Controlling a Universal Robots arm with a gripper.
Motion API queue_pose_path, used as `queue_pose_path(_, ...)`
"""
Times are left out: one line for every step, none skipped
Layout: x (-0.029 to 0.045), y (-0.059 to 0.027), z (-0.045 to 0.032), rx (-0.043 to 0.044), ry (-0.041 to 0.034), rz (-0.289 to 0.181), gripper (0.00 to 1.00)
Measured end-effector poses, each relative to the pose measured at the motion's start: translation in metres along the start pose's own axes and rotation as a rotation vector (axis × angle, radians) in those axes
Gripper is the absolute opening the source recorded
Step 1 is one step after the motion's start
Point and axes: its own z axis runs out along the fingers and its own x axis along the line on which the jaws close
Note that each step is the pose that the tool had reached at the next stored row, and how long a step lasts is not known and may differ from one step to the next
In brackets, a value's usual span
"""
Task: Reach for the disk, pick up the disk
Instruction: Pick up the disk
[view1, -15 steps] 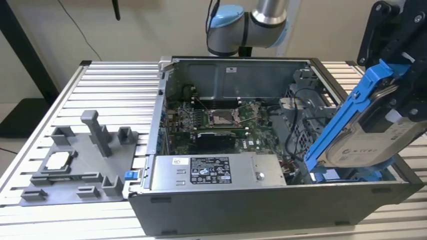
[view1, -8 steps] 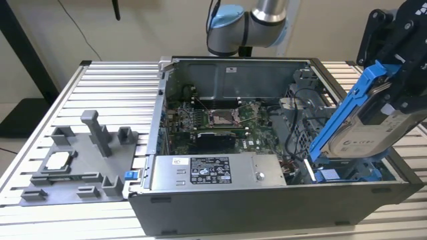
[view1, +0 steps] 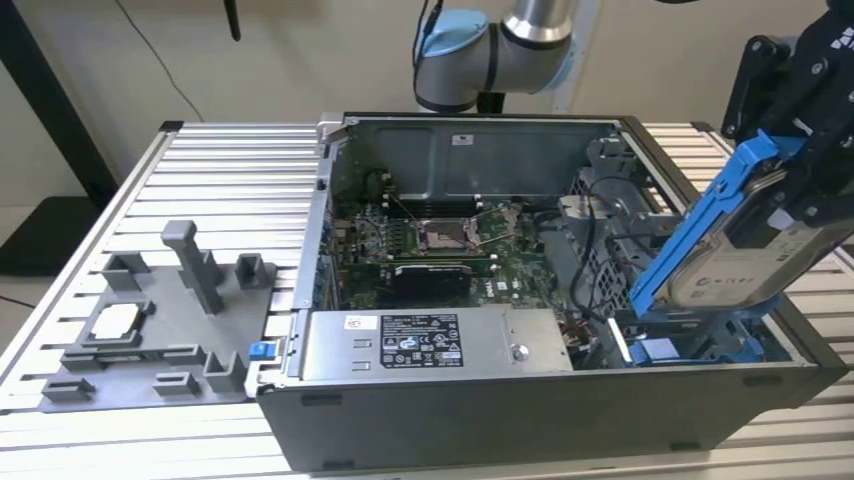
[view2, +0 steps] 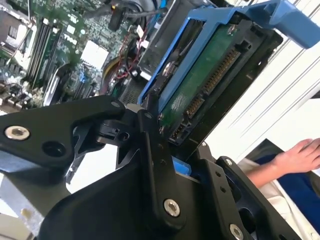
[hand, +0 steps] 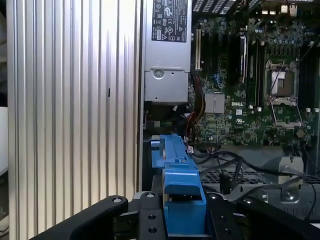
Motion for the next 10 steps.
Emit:
queue_pose_path(0.0, -0.0007, 0.0018, 0.0, 0.0009, 0.0, 0.0)
queue_pose_path(0.0, -0.0007, 0.0028, 0.0, 0.0048, 0.0, 0.0)
queue_pose_path(0.0, -0.0008, 0.0033, 0.0001, 0.012, 0.001, 0.0)
queue_pose_path(0.0001, -0.0008, 0.0038, 0.0002, 0.0224, 0.001, 0.0)
queue_pose_path(0.0001, -0.0009, 0.0042, 0.0002, 0.0327, 0.001, 0.0)
queue_pose_path(0.0002, -0.0009, 0.0046, 0.0003, 0.0444, 0.002, 0.0)
queue_pose_path(0.0001, -0.0009, 0.0048, 0.0004, 0.0573, 0.002, 0.0)
queue_pose_path(0.0002, -0.0009, 0.0051, 0.0004, 0.0718, 0.003, 0.0)
queue_pose_path(0.0002, -0.0009, 0.0053, 0.0005, 0.0851, 0.004, 0.0)
queue_pose_path(0.0002, -0.0009, 0.0054, 0.0006, 0.091, 0.004, 0.0)
